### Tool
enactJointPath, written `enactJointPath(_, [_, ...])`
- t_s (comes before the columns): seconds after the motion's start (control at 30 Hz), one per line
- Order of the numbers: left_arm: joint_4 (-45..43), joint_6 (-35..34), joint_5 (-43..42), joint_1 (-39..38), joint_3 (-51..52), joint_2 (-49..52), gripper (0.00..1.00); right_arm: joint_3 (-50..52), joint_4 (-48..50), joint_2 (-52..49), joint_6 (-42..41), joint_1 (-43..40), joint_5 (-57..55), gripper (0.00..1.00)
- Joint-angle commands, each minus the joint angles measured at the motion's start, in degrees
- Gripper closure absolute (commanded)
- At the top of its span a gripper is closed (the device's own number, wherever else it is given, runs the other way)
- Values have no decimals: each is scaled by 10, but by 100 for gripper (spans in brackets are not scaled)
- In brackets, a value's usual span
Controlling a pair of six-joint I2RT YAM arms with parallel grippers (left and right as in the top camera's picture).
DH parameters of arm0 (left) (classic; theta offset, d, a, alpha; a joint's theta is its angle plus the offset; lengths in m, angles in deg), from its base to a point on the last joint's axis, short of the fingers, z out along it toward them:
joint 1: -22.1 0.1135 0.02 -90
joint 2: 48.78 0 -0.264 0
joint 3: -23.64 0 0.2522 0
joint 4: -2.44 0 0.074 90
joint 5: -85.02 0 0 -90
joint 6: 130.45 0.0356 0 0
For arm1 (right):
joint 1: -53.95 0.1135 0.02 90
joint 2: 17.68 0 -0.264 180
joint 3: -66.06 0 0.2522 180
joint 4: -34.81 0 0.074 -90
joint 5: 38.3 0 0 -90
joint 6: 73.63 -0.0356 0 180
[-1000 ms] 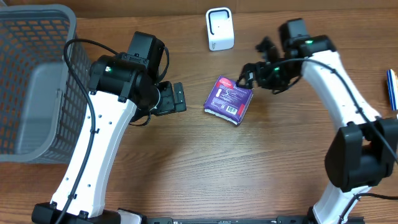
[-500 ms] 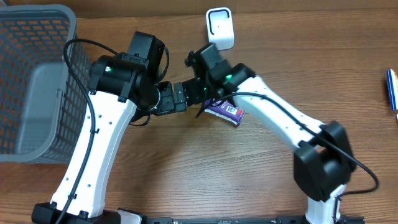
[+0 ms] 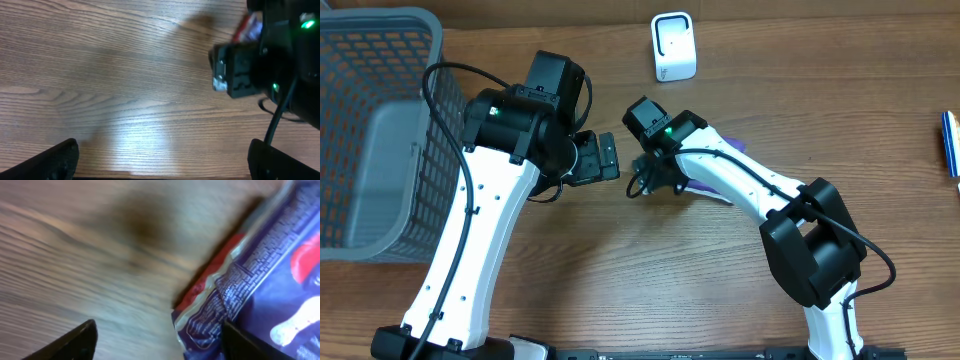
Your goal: Scan the item barcode
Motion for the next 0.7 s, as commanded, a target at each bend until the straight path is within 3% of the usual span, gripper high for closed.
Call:
enactJointPath(0.0, [-1,9,4,0,-8,-6,0,-28,-40,3,-9,-2,-61,15])
enactJointPath(0.2, [-1,9,4,0,-8,-6,0,-47,-56,3,38,-1,-74,15])
enactJointPath(0.4, [-1,9,4,0,-8,-6,0,-47,-66,2,36,2,-229,16])
enactJointPath(0.57, [-1,9,4,0,-8,-6,0,-35,-52,-1,5,-2,-223,27])
enactJointPath(0.67, [-1,9,4,0,-8,-6,0,-22,-45,-8,-3,-2,-224,29])
